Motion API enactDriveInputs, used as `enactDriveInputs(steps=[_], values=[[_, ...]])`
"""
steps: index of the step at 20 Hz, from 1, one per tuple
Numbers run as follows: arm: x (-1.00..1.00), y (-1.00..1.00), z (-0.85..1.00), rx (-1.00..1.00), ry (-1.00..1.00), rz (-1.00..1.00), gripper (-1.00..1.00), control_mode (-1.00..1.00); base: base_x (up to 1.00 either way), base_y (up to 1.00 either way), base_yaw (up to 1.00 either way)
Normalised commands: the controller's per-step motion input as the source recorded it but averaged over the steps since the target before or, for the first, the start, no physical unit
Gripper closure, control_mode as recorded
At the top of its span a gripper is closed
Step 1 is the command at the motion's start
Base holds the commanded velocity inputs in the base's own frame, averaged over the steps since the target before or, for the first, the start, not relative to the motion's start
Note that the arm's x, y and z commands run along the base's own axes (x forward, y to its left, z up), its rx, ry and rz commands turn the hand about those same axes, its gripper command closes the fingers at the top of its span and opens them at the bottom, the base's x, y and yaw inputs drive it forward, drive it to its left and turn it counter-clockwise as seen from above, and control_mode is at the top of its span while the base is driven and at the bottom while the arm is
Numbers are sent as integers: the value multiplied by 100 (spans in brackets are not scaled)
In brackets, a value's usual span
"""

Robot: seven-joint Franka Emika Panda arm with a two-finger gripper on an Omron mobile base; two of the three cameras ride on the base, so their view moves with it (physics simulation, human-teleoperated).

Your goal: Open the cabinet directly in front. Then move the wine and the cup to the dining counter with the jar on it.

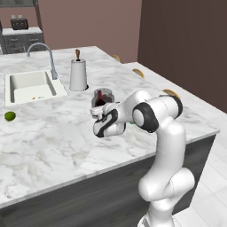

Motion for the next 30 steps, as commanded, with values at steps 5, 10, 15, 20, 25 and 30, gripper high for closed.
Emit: enactDriveInputs(steps=[5, 10, 15, 20, 25, 30], values=[[3, 0, -19, 3, -3, 0, 100, -100, 0, 0, 0], [0, -8, -8, 16, 0, -1, 100, -100, 0, 0, 0], [0, -2, -4, 7, 0, -1, 100, -100, 0, 0, 0], [0, 0, -1, 0, -6, 0, 100, -100, 0, 0, 0], [0, 0, 0, 0, -24, 0, 100, -100, 0, 0, 0], [0, 0, 0, 0, -12, 0, 100, -100, 0, 0, 0]])
